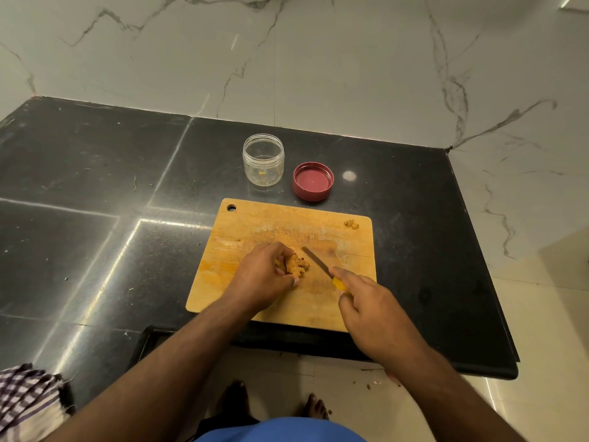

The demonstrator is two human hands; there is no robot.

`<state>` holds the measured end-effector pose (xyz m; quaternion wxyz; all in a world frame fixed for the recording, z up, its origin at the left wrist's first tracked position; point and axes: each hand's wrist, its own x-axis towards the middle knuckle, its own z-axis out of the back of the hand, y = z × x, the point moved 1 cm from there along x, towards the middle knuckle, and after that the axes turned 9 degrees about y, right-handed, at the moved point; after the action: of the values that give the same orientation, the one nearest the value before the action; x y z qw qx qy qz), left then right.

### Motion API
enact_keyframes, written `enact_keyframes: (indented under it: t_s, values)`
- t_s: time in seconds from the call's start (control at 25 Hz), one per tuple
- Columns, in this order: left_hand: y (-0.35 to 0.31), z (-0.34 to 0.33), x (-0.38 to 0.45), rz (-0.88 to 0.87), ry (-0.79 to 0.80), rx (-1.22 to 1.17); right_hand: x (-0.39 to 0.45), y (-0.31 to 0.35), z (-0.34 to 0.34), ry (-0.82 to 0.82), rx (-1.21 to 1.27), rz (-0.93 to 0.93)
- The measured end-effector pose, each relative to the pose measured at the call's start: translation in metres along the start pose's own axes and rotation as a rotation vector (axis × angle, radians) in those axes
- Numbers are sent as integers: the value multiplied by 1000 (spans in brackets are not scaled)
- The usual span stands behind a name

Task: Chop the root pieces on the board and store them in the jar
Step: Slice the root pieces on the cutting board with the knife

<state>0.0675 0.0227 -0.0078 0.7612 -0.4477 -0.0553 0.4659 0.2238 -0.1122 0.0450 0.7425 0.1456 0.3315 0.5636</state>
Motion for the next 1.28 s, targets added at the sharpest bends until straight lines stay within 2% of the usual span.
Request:
enact_keyframes:
  t_s: [0.12,0.24,0.4,0.8,1.28]
  values:
    - [0,-1,-1,-9,-6,-13,0,-2,-1,36,19,-12]
    - [2,-3,-2,-22,-2,-20,0,-7,3,-60,-65,-73]
    - [4,-5,-4,-33,-9,-38,-6,-5,2,-21,81,-2]
    - [6,-7,-3,-23,-38,-27,-13,-1,-13,-1,174,32]
    - [5,-7,2,-3,-69,35,-14,4,-24,-12,64,-1]
